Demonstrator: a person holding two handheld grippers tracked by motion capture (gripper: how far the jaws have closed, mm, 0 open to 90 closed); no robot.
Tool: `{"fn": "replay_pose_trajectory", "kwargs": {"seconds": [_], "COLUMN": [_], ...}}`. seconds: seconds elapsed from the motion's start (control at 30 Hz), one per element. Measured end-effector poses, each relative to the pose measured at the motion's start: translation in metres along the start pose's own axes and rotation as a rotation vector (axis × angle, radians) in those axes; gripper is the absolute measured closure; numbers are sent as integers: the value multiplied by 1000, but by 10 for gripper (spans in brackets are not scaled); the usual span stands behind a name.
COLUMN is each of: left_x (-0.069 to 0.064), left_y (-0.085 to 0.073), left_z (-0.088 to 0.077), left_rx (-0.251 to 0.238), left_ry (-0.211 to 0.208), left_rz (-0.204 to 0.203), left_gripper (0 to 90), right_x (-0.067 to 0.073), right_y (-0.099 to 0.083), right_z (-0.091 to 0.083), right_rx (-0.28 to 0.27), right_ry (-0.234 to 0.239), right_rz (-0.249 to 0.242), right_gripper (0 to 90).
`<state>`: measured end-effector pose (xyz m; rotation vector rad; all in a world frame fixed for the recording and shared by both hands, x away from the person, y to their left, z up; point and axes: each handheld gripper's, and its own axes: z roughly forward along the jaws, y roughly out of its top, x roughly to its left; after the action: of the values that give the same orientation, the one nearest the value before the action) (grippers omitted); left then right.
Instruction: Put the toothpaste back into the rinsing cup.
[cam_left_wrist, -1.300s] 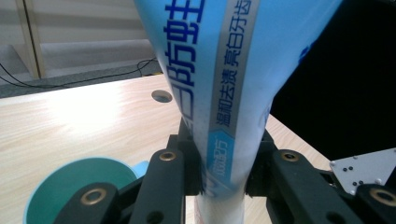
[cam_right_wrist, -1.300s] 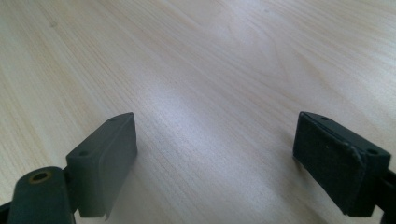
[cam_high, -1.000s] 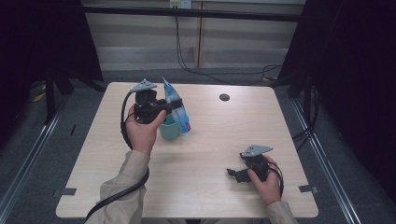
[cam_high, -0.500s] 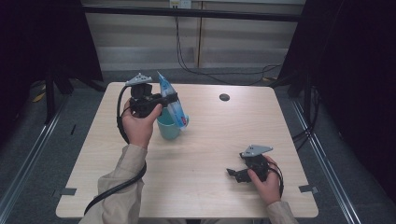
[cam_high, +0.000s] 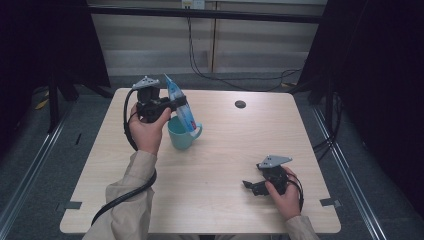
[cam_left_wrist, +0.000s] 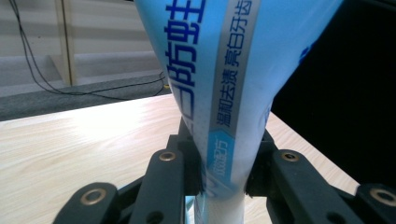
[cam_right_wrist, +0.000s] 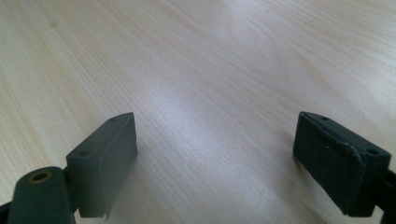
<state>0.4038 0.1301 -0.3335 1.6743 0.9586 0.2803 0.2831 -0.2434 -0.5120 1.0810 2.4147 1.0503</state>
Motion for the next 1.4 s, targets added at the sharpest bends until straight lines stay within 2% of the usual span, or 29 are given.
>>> {"fn": "replay_pose_trajectory", "kwargs": {"seconds": [0.4, 0.47, 0.9, 1.1, 1.4], "left_x": [13, 15, 24, 26, 32], "left_y": [3, 4, 1, -5, -16], "left_z": [-2, -1, 4, 9, 15], "left_rx": [-12, -9, -6, 7, 25], "left_ry": [41, 58, 91, 113, 134], "left_rz": [-15, -7, -6, 2, -9], "left_gripper": [736, 736, 735, 735, 734], "right_x": [0, 0, 0, 0, 0], "right_y": [0, 0, 0, 0, 0], "right_z": [0, 0, 0, 0, 0], "right_rx": [1, 1, 1, 2, 2], "right_ry": [2, 2, 2, 2, 3], "right_rz": [-1, 2, -1, 1, 0], "right_gripper": [131, 131, 131, 131, 131]}}
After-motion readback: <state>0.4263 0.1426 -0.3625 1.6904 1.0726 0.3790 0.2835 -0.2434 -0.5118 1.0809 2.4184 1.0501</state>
